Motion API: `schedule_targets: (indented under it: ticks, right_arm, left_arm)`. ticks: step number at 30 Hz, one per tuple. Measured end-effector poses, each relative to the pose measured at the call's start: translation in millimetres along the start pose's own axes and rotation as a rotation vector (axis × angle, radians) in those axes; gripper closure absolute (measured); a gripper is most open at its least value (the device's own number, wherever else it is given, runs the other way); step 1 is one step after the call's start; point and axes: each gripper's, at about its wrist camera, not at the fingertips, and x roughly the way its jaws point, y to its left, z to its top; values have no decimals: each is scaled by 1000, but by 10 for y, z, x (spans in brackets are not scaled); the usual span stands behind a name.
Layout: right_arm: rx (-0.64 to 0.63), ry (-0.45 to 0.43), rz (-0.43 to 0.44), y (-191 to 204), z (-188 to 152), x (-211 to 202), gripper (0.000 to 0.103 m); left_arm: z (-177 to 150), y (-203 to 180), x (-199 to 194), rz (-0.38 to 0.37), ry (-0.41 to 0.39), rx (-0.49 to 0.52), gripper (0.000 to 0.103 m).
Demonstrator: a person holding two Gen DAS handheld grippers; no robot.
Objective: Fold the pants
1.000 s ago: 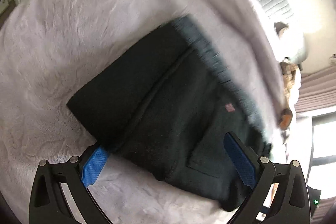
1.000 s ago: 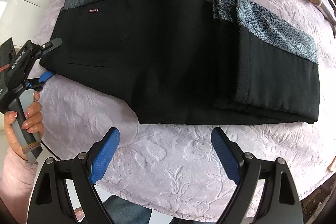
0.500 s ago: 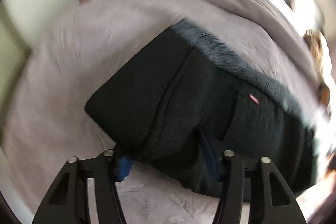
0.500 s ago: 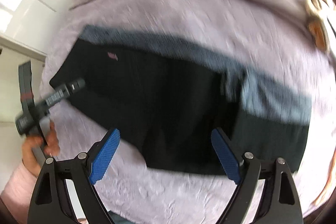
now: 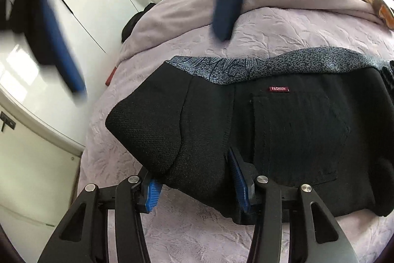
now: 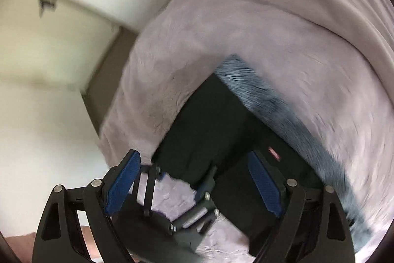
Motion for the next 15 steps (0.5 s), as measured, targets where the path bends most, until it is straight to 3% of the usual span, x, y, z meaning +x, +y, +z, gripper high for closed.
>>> schedule_targets:
  ticks: [3,6,8,9,10,15]
  right_arm:
    - [-20,146,-19,107,236,393,12]
    - [8,218,-19,63,321,636,12]
    - [37,262,-5,-23,311,761,32]
    - [50,271,12,-38,312,789,69]
    - [80,266,42,-92,290,768,82]
    - [102,131,125,-298,19,283,85]
  left_arm:
    - [2,11,-5,3,-2,-4,52]
    - [12,8,-9,9,-7,1,52]
    - [12,-18,-39,1,-7,16,52]
    - [21,-40,-90,-1,-16,25,52]
    - [44,-67,-143,2,-34,37,52]
    - [243,-215,-568,-1,-120,90,52]
